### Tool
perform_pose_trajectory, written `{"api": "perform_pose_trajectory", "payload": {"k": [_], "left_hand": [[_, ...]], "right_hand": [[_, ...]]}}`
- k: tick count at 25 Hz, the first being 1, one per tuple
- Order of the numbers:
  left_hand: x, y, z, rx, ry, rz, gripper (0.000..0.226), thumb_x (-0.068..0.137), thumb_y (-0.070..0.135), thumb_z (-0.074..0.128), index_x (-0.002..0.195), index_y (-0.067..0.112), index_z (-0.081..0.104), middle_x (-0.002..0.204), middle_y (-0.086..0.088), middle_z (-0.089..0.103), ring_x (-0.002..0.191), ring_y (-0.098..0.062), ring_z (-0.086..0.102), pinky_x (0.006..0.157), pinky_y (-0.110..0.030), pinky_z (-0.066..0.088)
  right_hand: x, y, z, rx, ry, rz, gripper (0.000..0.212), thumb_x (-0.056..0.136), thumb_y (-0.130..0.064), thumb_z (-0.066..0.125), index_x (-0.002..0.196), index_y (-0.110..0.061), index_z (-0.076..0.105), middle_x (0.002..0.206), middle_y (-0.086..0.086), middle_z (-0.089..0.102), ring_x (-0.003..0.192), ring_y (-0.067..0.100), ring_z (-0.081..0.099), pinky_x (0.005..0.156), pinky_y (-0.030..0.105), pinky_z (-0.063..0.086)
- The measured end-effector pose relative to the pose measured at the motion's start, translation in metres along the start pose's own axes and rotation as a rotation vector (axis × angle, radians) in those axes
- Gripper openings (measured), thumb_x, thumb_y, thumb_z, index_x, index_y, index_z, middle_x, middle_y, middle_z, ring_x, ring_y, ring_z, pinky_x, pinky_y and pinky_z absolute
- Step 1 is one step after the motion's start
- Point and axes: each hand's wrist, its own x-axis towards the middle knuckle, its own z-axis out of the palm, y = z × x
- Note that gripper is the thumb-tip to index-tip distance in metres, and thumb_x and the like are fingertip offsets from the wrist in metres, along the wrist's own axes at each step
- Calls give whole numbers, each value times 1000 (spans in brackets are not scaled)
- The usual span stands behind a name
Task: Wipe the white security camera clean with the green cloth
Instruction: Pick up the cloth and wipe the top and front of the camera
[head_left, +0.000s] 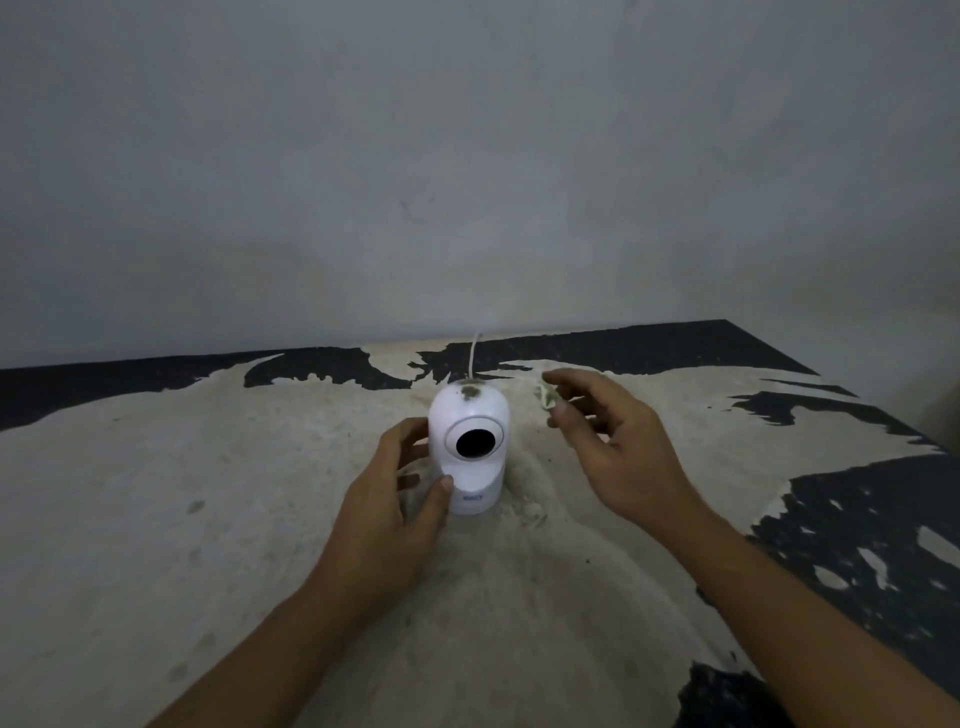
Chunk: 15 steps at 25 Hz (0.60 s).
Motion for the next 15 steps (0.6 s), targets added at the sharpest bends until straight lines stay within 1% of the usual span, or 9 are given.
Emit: {"api": "perform_pose_trajectory", "payload": {"k": [2,3,4,6,7,9,11,13,15], "left_hand": [[1,0,0,14,-4,11,51,85,30,59,124,44,29,112,33,41,93,17,44,75,-5,37],[2,-1,0,12,-6,6,51,85,31,59,124,43,29,113,32,40,93,17,44,74,-5,37],[3,-2,1,4,-7,0,52,84,31,60,126,41,30,116,29,41,95,14,45,78,-7,39],[4,-4,2,3,-7,4,53,83,32,60,126,38,30,120,23,43,103,5,46,85,-14,42],[5,-5,2,12,-5,12,52,83,32,61,125,39,30,119,23,43,105,4,45,85,-12,42],[5,-6,3,20,0,32,51,83,30,61,121,41,28,117,26,43,103,7,47,80,-5,41],[6,-6,3,21,-2,39,50,82,33,59,119,43,28,113,32,43,100,12,47,76,-1,42],[5,-4,3,19,-2,43,48,78,42,55,116,47,27,108,39,39,94,18,45,72,4,41],[6,-3,4,8,1,43,46,73,47,51,110,53,26,106,41,37,92,19,45,71,6,39]], "right_hand": [[0,-15,6,12,14,-92,26,95,-12,56,118,-20,62,106,-10,63,95,7,63,80,11,49],[-1,-19,11,-4,14,-144,26,94,-10,56,119,-14,63,107,-4,64,97,7,61,81,10,47],[-1,-21,16,-18,12,-182,27,93,-10,55,118,-10,64,107,0,64,97,7,60,82,10,46],[-2,-22,24,-31,-9,-209,27,93,-10,55,118,-9,64,108,3,62,98,8,58,82,12,46],[-3,-20,27,-47,-16,-221,27,93,-13,56,119,-10,63,110,2,60,99,7,56,83,14,48],[-7,-17,32,-122,-2,-266,34,92,-22,59,124,-11,59,119,4,54,101,5,52,85,15,48],[-10,-12,36,-199,20,-314,41,91,-27,59,127,-6,56,128,9,49,103,8,51,87,13,47],[-12,-8,40,-214,46,-328,43,93,-25,56,128,-1,54,132,13,50,110,13,53,93,19,49],[-14,-5,44,-204,67,-346,41,95,-21,51,130,0,53,132,15,56,118,20,54,97,32,49]]}}
